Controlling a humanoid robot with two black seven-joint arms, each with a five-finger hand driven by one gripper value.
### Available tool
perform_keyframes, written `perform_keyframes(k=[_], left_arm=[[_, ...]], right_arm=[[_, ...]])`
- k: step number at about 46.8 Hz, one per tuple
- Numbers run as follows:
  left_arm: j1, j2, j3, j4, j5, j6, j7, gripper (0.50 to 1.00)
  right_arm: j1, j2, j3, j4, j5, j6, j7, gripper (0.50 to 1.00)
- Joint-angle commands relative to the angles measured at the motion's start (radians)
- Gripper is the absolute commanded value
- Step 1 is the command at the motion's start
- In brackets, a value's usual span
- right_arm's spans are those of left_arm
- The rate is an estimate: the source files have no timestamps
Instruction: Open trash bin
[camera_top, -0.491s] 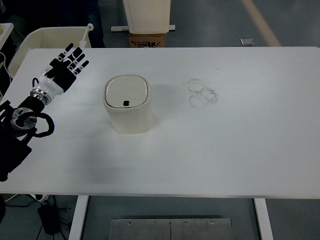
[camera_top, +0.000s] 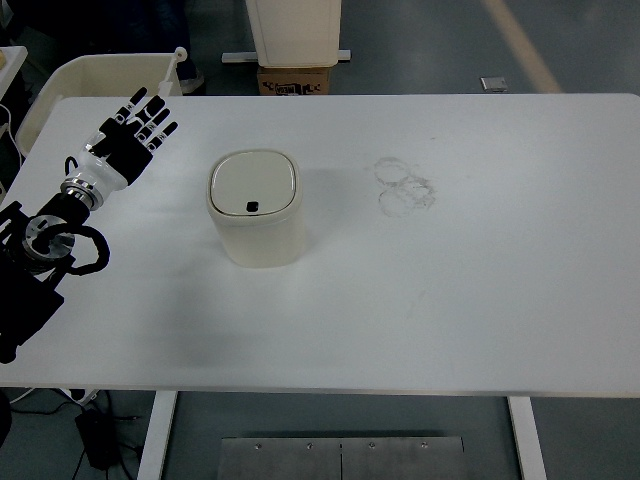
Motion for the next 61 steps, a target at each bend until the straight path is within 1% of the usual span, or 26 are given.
perform_keyframes(k=[1,31,34,38,43,61], left_arm=[[-0.002,-0.001,0.0,0.0,-0.001,0.001,0.001,1.0],[-0.005,0.001,0.0,0.0,-0.004,0.001,0.001,1.0],[-0.004,0.001,0.0,0.001,-0.003,0.01,0.001,1.0],[-0.004,-0.001,0.002,0.0,-0.001,0.036,0.002,1.0],[-0.008,0.001,0.0,0.0,-0.001,0.045,0.002,1.0],[-0.019,0.022,0.002,-0.002,0.01,0.041,0.002,1.0]], right_arm=[[0.0,0.0,0.0,0.0,0.0,0.0,0.0,0.993],[0.0,0.0,0.0,0.0,0.0,0.0,0.0,0.991],[0.0,0.0,0.0,0.0,0.0,0.0,0.0,0.993],[0.0,0.0,0.0,0.0,0.0,0.0,0.0,0.993],[0.0,0.0,0.0,0.0,-0.001,0.0,0.0,0.993],[0.0,0.0,0.0,0.0,0.0,0.0,0.0,0.993]])
